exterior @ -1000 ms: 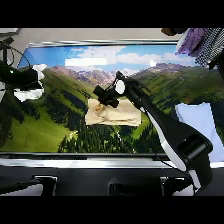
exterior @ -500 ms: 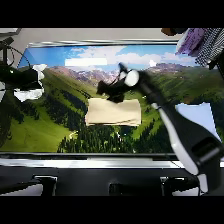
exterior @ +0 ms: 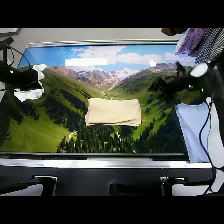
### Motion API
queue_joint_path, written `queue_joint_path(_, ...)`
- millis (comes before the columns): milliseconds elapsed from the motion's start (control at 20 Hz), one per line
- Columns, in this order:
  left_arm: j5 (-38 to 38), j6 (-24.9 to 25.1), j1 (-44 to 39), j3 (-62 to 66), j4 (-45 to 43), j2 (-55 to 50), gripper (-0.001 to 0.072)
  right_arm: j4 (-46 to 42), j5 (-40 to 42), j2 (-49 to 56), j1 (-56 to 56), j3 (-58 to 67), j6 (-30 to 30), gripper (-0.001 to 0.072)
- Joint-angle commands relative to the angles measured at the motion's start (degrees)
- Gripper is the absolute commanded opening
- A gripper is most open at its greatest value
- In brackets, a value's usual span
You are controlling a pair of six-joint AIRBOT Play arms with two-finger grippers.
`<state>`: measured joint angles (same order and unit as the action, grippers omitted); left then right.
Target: Fold the clothes and pants, and hang the long-sleeved shirts on hangers.
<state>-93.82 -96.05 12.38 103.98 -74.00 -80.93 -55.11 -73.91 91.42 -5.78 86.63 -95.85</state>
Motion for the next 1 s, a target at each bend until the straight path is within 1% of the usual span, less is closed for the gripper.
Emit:
queue_joint_path(0,-0.3,0.0,0.0,0.0,0.0,0.0,0.0025,7.2,2.6,1.5,-4.5,-10.9,10.4,0.0610)
queue_joint_path(100,-0.3,0.0,0.0,0.0,0.0,0.0,0.0025,9.1,4.1,3.7,-3.6,-14.4,13.5,0.0602)
queue_joint_path(250,-1.0,0.0,0.0,0.0,0.0,0.0,0.0025,10.6,5.0,7.5,-1.9,-15.5,15.3,0.0601)
queue_joint_path(300,-1.3,0.0,0.0,0.0,0.0,0.0,0.0025,11.9,5.5,8.3,-1.2,-15.5,16.2,0.0586)
queue_joint_path(350,-1.5,0.0,0.0,0.0,0.0,0.0,0.0025,13.7,6.1,9.0,-0.3,-15.5,17.1,0.0586)
queue_joint_path(500,-2.4,0.0,0.0,0.0,0.0,0.0,0.0025,14.6,9.4,10.0,2.3,-15.5,17.2,0.0578)
queue_joint_path(550,-2.8,0.0,0.0,0.0,0.0,0.0,0.0025,14.9,9.9,10.2,3.1,-15.5,17.2,0.0566)
queue_joint_path(650,-2.9,0.0,0.0,0.0,0.0,0.0,0.0025,15.2,10.6,10.2,4.6,-15.4,17.2,0.0520)
queue_joint_path(700,-2.9,0.0,0.0,0.0,0.0,0.0,0.0025,15.6,10.7,10.2,5.1,-15.4,17.2,0.0465)
queue_joint_path(750,-3.0,0.0,0.0,0.0,0.0,0.0,0.0025,16.0,10.5,10.1,5.4,-15.3,17.3,0.0300)
queue_joint_path(800,-3.3,0.0,0.0,0.0,0.0,0.0,0.0025,16.7,9.8,10.0,5.3,-14.9,17.4,0.0071)
queue_joint_path(850,-3.7,0.0,0.0,0.0,0.0,0.0,0.0025,17.7,9.2,9.7,5.2,-14.1,18.3,0.0028)
queue_joint_path(950,-4.6,0.0,0.0,0.0,0.0,0.0,0.0025,17.5,9.2,8.4,5.3,-10.7,17.8,0.0028)
